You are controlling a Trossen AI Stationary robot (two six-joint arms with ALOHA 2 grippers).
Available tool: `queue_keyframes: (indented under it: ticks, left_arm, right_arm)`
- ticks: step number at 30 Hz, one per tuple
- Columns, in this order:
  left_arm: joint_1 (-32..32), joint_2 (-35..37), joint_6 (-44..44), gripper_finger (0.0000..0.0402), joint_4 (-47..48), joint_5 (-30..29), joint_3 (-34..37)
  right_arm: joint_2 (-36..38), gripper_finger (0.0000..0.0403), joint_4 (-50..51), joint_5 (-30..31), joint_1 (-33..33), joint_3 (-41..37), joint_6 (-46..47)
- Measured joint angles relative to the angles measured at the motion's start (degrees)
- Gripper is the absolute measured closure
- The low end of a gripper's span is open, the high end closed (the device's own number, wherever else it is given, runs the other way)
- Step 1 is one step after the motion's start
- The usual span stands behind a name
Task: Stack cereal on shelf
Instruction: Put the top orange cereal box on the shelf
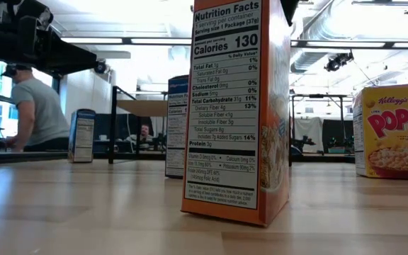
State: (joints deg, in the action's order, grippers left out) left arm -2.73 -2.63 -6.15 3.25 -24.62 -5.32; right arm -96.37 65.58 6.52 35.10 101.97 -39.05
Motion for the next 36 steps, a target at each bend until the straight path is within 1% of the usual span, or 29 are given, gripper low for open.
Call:
queue_keyframes:
  ticks: [7,9,23,26,36]
  left_arm:
    - [0.0,0.0,0.0,0.0161,0.0,0.0,0.0]
    - [0.0,0.0,0.0,0.0161,0.0,0.0,0.0]
    - [0.0,0.0,0.0,0.0161,0.0,0.0,0.0]
    - [0.0,0.0,0.0,0.0161,0.0,0.0,0.0]
    - [0.0,0.0,0.0,0.0161,0.0,0.0,0.0]
  right_arm:
    - [-0.5,0.0242,-0.1,-1.5,1.3,0.0,-2.1]
    - [-0.5,0.0242,-0.2,-0.9,1.3,0.0,-3.2]
    - [-1.4,0.024,-0.7,-1.9,2.4,0.0,-4.3]
    - [-1.4,0.0227,-0.7,-2.0,2.4,0.0,-5.2]
    - [-1.6,0.0165,-0.7,-1.0,2.5,0.0,-5.4]
